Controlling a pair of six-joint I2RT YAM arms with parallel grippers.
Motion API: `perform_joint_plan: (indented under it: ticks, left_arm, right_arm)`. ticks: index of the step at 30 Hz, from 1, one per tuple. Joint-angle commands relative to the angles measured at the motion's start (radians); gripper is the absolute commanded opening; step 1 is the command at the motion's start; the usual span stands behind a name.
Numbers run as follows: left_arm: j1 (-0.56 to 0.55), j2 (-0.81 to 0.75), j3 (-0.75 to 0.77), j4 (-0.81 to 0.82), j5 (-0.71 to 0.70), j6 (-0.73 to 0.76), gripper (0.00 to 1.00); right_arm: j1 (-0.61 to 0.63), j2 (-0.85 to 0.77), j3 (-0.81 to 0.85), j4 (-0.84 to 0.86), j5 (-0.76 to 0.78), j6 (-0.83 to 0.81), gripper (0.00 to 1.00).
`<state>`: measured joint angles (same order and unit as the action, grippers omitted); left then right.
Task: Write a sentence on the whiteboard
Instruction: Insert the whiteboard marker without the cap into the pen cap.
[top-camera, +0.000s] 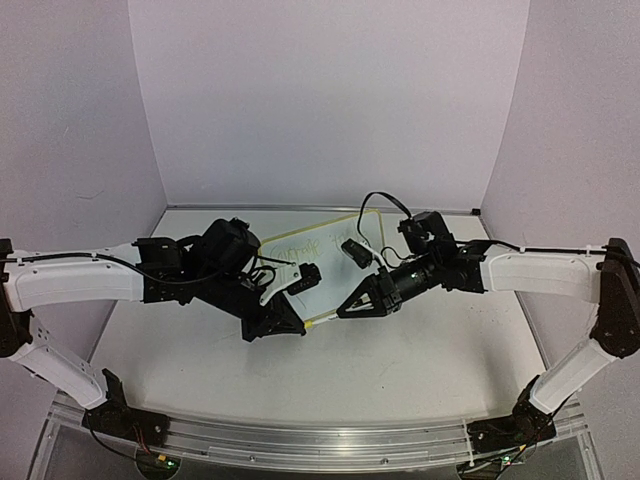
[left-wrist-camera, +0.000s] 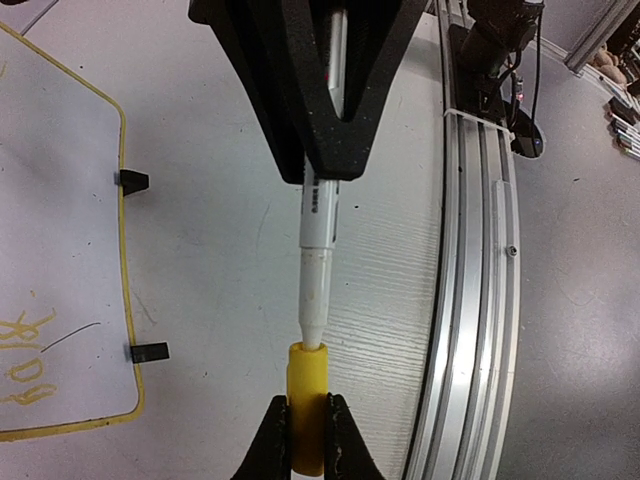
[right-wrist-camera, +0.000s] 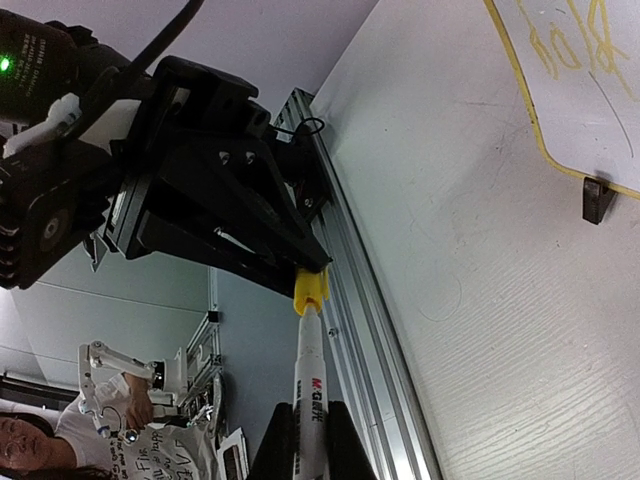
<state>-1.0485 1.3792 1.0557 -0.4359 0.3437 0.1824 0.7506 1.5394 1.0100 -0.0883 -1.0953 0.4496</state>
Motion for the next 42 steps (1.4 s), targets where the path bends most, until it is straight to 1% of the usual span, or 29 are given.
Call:
perform_joint_plan:
  ticks: [1,9,15,21,26,33,39,40,41,42]
  left_arm:
    - [-0.005,-0.034,0.001,0.05,0.025,-0.013,0.0]
    - [-0.005,-0.035,0.018,0.06,0.05,-0.02,0.0]
    - [-0.005,-0.026,0.051,0.055,0.059,-0.02,0.0]
    - [-0.006,0.008,0.095,0.056,0.081,-0.019,0.0]
    - [-0.007,0.043,0.135,0.057,0.102,-0.014,0.0]
    - [-0.009,0.089,0.188,0.063,0.135,-0.016,0.0]
    - [-0.011,0.103,0.195,0.07,0.145,-0.032,0.0]
    - [-0.011,0.101,0.194,0.063,0.14,-0.032,0.0]
    - [-0.011,0.096,0.194,0.055,0.131,-0.032,0.03]
    - [-0.011,0.086,0.191,0.049,0.116,-0.033,0.09]
  right_arm:
    - [-0.001,0.011,0.032,0.045,-0.036,0.0,0.0]
    - [0.004,0.03,0.044,0.07,-0.084,0.013,0.0]
    - [0.016,0.041,0.054,0.078,-0.093,0.006,0.0]
    - [0.025,0.041,0.053,0.081,-0.11,0.008,0.0]
    - [0.026,0.023,0.048,0.115,-0.123,0.008,0.0]
    - [0.026,0.003,0.032,0.122,-0.11,0.003,0.0]
    - [0.026,-0.012,0.018,0.142,-0.1,0.007,0.0]
    - [0.026,-0.013,0.017,0.143,-0.099,0.008,0.0]
    - [0.026,-0.015,0.016,0.143,-0.099,0.007,0.0]
    - [0.026,-0.018,0.016,0.144,-0.1,0.006,0.0]
